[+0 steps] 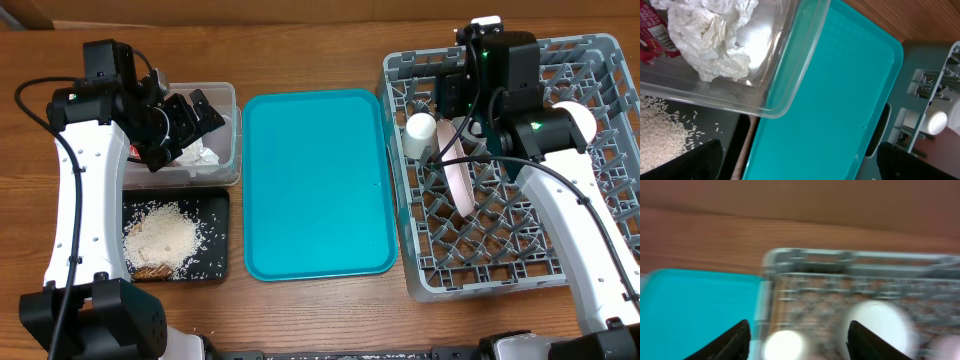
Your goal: Sort waste into correct bins and load items into the dishwasher
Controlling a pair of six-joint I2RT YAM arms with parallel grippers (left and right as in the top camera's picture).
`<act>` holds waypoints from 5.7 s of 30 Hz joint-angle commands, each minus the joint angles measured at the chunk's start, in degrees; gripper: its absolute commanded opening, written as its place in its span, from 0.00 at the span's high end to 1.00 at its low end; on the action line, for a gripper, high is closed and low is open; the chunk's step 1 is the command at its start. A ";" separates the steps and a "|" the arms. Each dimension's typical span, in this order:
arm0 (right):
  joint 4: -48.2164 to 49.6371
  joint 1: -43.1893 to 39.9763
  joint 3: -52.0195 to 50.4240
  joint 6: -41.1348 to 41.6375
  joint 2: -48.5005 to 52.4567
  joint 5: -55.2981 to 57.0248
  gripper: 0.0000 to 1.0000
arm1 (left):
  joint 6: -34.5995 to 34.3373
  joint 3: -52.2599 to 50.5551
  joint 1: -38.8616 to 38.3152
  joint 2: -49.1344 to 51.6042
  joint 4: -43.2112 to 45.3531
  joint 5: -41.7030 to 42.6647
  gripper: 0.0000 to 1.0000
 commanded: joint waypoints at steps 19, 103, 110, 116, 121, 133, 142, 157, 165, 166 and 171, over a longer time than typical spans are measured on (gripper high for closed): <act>-9.60 9.75 0.07 15.02 5.66 -13.73 0.42 | -0.37 1.38 -0.13 -1.60 0.20 -0.46 0.00; -19.96 9.33 -0.04 15.04 16.72 -3.37 0.80 | -0.37 1.36 -0.13 -1.60 0.20 -1.46 0.00; -19.63 9.33 -0.04 15.04 16.72 -3.37 0.88 | -0.37 1.36 -0.13 -1.60 0.20 -1.46 0.00; -18.60 9.33 -0.04 15.26 16.72 -3.37 0.94 | -0.37 1.38 -0.13 -1.60 0.20 -1.46 0.00; -17.75 9.33 -0.04 15.28 16.72 -3.39 0.94 | -0.37 1.38 -0.13 -1.60 0.20 -1.46 0.00; -15.52 9.33 -0.04 16.76 16.72 -3.37 0.94 | -0.37 1.38 -0.13 -1.60 0.20 -1.46 0.00; -16.44 9.33 0.02 16.55 16.72 -3.37 0.65 | -0.37 1.36 -0.13 -1.60 0.20 -1.46 0.00; -29.18 6.40 23.41 16.11 13.90 -3.37 0.00 | -0.37 1.38 -0.13 -1.60 0.22 -1.46 0.00; -29.16 6.40 23.30 16.11 14.03 -3.37 0.00 | -0.37 1.36 -0.13 -1.60 0.20 -1.46 0.00; -29.18 6.40 23.30 16.11 14.03 -3.37 0.00 | -0.37 1.38 -0.13 -1.60 0.20 -1.46 0.00; -29.18 6.40 23.30 16.11 14.03 -3.37 0.00 | -0.37 1.38 -0.13 -1.60 0.20 -1.46 0.00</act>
